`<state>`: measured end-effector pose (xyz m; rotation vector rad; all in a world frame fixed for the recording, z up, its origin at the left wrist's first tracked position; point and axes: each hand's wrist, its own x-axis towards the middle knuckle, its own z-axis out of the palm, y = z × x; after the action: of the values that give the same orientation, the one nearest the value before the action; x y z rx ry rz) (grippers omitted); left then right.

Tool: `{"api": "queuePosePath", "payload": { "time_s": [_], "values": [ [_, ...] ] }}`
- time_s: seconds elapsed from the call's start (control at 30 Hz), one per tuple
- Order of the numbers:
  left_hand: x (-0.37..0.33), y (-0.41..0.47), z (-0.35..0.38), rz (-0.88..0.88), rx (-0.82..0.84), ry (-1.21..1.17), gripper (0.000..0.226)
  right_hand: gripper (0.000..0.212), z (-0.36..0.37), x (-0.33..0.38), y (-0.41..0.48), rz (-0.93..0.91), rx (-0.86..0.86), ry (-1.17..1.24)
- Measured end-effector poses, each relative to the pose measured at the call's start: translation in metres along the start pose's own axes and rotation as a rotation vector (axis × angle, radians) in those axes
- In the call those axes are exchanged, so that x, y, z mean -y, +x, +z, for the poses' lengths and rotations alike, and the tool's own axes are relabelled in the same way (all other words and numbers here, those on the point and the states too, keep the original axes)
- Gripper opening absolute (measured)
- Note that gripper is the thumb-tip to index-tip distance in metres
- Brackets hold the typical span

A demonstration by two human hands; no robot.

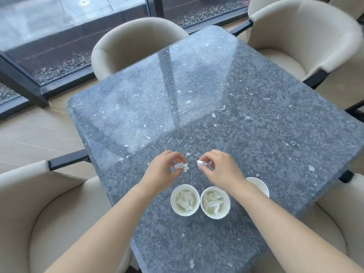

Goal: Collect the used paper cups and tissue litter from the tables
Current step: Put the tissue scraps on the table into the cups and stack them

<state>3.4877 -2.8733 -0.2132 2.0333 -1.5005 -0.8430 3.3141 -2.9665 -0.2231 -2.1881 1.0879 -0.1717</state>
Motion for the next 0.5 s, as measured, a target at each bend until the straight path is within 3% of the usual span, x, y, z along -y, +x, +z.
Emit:
{"api": "queuePosePath", "payload": {
  "time_s": [0.23, 0.37, 0.5],
  "values": [
    [-0.018, -0.069, 0.008, -0.017, -0.015, -0.048, 0.017, 0.009, 0.005, 0.012, -0.064, -0.012, -0.009, 0.037],
    [-0.025, -0.086, 0.014, -0.048, -0.002, -0.026, 0.030, 0.011, 0.012, 0.020, -0.075, -0.023, -0.001, 0.030],
    [-0.026, -0.097, 0.014, -0.056, -0.047, -0.008, 0.030, 0.015, 0.016, 0.032, -0.072, -0.082, -0.027, 0.036]
  ]
}}
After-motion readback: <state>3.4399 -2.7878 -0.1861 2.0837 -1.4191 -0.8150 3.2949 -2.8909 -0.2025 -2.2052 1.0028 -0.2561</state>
